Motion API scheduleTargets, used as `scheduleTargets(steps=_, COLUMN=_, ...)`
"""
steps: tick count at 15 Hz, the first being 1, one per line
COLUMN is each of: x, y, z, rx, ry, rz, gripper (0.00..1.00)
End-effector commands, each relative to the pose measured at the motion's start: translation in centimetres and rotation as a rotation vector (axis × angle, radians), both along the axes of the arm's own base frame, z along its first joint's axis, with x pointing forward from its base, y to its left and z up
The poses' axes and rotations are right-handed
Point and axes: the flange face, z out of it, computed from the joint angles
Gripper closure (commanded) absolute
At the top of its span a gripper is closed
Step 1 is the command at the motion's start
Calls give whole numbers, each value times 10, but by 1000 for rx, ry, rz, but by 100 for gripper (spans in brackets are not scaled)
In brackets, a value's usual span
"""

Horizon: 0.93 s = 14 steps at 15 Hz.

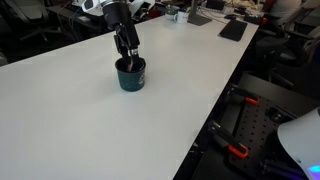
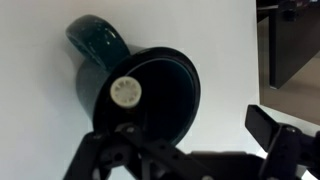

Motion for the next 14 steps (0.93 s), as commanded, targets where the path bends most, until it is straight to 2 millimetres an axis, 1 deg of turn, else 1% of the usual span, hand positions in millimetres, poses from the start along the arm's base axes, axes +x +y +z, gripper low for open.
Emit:
scheduleTargets(steps=1, x=-4, y=5, z=22, rx=-23, ry=-28, rz=7, gripper=0)
scheduleTargets(steps=6, x=-3, y=2, z=28, rx=-34, ry=-37, rz=-4, gripper=0)
scheduleTargets(steps=14, x=-15, y=-15, z=16, rx=-56, ry=3, rz=-65, gripper=0)
